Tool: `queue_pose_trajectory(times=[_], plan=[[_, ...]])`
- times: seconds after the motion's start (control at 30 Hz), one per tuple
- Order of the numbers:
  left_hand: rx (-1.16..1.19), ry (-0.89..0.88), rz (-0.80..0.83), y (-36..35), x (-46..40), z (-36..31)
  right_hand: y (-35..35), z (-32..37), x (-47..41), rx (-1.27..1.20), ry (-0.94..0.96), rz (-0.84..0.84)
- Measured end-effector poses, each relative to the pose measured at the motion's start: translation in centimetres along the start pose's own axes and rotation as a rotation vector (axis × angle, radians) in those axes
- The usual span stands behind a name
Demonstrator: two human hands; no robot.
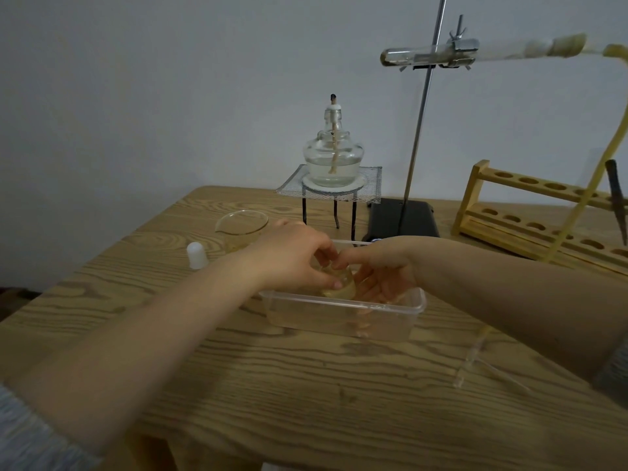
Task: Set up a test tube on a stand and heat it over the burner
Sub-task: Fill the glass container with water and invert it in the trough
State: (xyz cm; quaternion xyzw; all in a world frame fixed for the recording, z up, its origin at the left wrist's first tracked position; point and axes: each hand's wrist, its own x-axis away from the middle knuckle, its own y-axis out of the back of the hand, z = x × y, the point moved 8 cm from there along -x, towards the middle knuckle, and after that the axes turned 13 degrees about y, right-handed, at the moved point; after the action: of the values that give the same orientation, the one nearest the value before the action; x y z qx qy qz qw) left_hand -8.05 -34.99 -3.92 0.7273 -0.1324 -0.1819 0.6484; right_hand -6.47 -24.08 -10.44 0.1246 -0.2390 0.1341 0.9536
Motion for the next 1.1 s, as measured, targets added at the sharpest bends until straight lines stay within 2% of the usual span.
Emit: queue_pose_trajectory(times=[0.8, 0.97, 1.1], plan=[[0.021, -0.001, 0.03, -0.2, 0.5, -1.0, 1.8, 0.5, -2.5, 0.226, 0.007, 0.136], [0.029, 0.002, 0.047, -0.4, 0.6, -1.0, 1.6, 0.6, -2.5, 0.193, 0.019, 0.169], [0.04, 0.008, 0.053, -0.3, 0.6, -1.1, 1.9, 0.7, -2.8, 0.239, 0.057, 0.143]])
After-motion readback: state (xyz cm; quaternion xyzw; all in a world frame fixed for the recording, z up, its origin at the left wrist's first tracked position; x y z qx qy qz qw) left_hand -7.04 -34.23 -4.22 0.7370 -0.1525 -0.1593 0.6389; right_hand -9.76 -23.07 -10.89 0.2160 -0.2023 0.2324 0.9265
